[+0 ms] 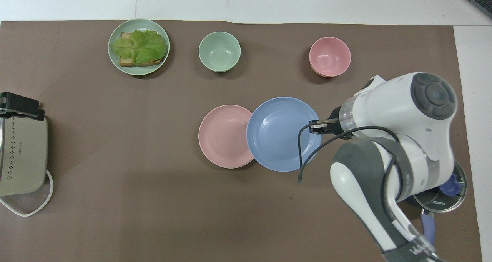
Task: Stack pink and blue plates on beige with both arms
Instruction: 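Carry the blue plate with the right gripper onto the pink plate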
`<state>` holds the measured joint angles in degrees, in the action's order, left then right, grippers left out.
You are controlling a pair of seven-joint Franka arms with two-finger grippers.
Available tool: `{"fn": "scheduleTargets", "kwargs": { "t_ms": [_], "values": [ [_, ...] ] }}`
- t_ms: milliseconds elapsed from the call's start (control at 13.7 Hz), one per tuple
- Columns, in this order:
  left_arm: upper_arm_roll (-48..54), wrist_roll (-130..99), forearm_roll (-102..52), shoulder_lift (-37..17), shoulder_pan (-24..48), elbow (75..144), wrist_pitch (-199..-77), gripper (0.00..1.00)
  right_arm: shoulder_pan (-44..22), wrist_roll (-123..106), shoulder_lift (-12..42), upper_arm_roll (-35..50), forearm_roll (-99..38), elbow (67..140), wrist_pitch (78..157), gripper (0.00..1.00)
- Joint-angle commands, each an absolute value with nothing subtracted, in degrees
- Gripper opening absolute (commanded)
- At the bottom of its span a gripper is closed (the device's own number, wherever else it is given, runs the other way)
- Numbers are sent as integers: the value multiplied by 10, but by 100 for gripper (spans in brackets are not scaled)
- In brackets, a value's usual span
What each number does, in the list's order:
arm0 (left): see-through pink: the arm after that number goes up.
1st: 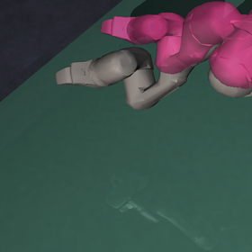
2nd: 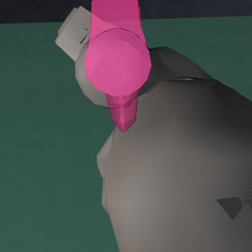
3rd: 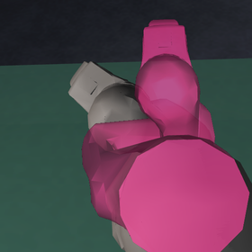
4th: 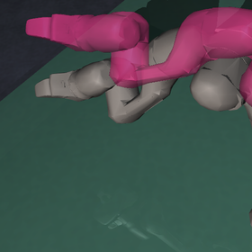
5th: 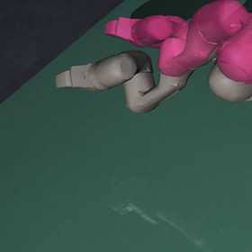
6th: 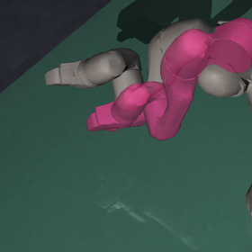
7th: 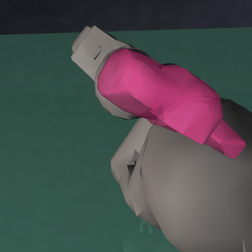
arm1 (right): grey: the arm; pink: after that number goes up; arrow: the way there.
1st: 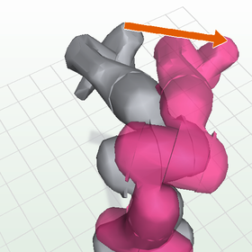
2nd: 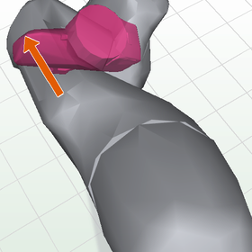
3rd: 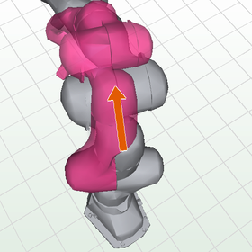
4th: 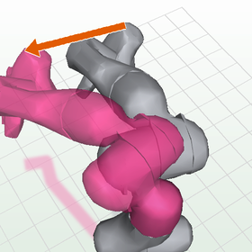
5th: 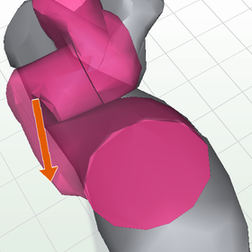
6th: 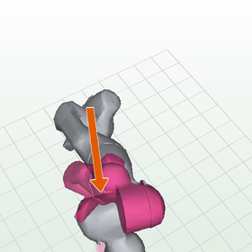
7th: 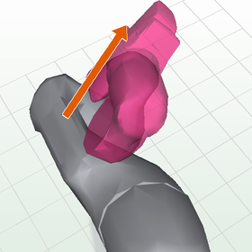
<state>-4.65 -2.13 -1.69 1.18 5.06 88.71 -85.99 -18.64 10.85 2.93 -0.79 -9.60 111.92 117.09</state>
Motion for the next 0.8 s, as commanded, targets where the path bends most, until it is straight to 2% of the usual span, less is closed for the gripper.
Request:
{"fn": "scheduleTargets", "kwargs": {
  "t_ms": [0,439,732],
  "values": [
    [-46,-24,-13,14,49,888,-855,100,-226,164,63,-9,-109,1121,1210,0],
    [-46,-24,-13,13,49,888,-855,100,-268,192,109,-9,-142,1126,1281,0],
    [-46,-24,-13,13,49,888,-855,100,-290,203,135,-9,-142,1126,1302,0]
  ]
}}
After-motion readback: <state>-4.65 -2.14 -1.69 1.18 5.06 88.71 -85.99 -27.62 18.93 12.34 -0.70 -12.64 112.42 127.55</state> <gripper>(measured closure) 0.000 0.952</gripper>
